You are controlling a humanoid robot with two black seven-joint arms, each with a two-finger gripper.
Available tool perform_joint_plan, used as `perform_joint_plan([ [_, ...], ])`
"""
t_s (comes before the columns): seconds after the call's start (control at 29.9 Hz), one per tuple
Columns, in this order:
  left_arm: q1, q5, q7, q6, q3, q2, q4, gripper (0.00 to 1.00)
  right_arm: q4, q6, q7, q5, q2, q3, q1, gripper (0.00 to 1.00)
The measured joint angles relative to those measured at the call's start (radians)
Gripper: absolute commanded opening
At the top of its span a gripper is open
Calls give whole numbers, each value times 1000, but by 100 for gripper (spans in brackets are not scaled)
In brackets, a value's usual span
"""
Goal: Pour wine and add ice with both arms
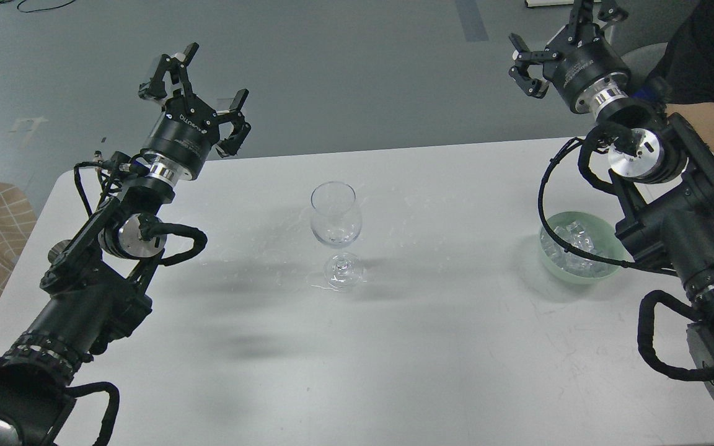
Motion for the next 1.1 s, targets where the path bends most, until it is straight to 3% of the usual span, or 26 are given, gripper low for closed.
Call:
perform_joint_plan([
  [1.1, -35, -14, 13, 31, 1, 5, 17, 98, 11, -63, -6, 18, 17, -32, 0, 100],
])
